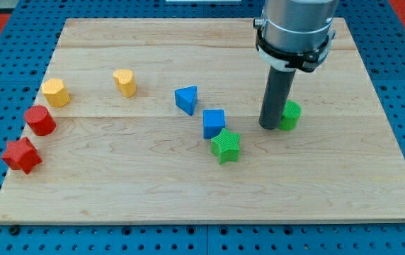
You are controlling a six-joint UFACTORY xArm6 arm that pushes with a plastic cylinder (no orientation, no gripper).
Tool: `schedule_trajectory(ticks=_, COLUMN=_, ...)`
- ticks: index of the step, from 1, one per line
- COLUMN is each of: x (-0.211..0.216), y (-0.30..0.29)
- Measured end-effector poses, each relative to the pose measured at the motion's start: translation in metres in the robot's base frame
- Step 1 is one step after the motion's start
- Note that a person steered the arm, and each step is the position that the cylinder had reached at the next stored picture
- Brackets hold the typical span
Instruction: Slide the green circle down a bit
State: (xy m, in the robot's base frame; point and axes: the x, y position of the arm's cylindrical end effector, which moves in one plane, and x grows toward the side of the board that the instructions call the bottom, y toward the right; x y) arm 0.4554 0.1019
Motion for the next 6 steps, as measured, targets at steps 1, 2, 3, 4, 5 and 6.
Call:
schedule_trajectory(ticks=1, x=-0.024, y=-0.009)
schedule_trajectory(ticks=2, x=-0.011, y=0.019)
schedule_trajectory(ticks=3, x=-0.011, y=0.063)
schedule_trajectory(ticks=4, x=-0.04, y=0.067)
schedule_trajectory(ticks=5, x=-0.043, y=0.088)
schedule_trajectory(ticks=6, x=-0.018, y=0.108)
